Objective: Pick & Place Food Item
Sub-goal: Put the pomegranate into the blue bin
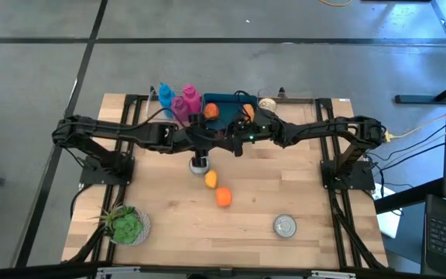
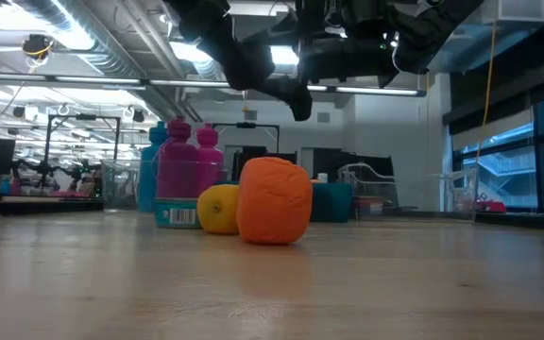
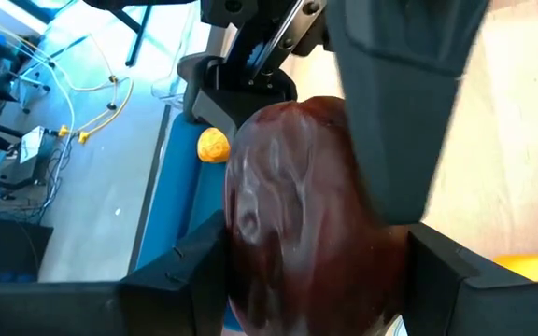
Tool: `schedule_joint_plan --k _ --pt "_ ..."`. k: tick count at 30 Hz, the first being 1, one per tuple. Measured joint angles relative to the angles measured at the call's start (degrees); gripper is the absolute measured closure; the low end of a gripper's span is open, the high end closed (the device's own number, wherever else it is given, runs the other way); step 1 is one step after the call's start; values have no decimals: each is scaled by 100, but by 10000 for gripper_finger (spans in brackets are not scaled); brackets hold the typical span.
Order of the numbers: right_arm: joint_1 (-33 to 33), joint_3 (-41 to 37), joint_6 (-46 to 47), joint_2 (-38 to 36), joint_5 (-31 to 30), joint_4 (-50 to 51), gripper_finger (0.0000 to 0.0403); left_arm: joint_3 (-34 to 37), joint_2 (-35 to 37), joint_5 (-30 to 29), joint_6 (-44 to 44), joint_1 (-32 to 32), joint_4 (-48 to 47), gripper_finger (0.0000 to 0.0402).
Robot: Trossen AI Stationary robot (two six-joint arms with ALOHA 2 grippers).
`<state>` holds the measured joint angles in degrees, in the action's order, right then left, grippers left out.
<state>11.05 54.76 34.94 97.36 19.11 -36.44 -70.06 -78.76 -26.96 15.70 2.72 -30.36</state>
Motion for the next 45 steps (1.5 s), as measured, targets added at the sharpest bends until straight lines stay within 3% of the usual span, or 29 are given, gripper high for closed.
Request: schedule_joint_plan --k 9,31,38,45 --pt "1 0 -133 0 2 8 193 0 2 0 -51 0 1 166" --pt "57 0 -454 -9 220 182 194 -205 120 297 -521 -205 -164 103" --pt "190 0 -538 -9 455 256 194 -597 208 354 -915 -519 -1067 98" --pt "223 -4 -1155 -263 373 1069 194 -597 587 400 -1422 -797 -1618 102"
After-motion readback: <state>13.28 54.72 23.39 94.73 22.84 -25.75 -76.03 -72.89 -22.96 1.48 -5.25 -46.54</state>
